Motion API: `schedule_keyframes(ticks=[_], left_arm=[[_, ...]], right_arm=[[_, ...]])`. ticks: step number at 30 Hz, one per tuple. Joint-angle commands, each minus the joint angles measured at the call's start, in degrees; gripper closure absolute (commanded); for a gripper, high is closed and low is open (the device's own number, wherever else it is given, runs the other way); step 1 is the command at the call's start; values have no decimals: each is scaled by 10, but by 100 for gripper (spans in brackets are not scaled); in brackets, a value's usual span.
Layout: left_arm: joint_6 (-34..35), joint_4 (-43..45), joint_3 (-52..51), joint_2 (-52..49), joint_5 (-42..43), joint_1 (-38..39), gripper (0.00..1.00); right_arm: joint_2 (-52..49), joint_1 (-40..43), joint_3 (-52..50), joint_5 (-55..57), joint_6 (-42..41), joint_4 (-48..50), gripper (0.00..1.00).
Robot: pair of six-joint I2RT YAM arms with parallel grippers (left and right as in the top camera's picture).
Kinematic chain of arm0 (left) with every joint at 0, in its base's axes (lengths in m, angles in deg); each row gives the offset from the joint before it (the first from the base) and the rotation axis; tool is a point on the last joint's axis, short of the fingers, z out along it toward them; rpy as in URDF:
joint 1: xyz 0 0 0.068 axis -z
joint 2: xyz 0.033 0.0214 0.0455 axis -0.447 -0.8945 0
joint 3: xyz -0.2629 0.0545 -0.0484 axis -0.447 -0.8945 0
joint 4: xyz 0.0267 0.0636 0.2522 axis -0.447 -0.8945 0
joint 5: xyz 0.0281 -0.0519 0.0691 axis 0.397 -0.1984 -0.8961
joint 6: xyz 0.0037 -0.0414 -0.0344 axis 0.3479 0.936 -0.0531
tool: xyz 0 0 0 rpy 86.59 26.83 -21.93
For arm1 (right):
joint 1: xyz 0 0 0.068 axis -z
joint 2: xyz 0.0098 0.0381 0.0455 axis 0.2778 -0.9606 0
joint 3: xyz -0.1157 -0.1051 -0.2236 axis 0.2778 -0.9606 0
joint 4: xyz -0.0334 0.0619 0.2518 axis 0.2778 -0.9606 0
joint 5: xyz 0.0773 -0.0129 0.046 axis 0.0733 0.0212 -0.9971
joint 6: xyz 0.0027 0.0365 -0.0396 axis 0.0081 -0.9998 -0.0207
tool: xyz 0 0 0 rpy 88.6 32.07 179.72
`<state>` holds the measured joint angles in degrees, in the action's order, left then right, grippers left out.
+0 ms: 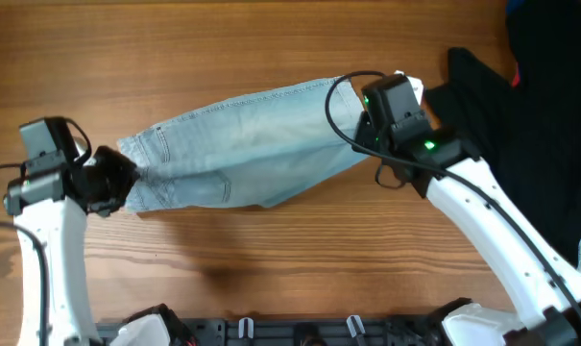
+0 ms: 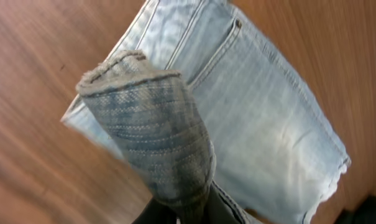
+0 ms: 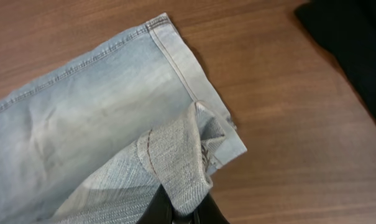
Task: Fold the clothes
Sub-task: 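Lift the leg hems and fold them upward toward the waistband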
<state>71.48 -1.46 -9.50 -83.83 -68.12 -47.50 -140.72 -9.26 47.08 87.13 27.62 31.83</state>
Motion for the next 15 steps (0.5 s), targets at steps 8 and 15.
schedule_keyframes(ticks=[8,15], left_arm=[[-13,133,12,-125,-39,-9,84],[-13,174,12,-144,-54,-9,87]], right_arm=[[-81,36,13,32,63,97,96],[-129,36,13,30,77,155,96]])
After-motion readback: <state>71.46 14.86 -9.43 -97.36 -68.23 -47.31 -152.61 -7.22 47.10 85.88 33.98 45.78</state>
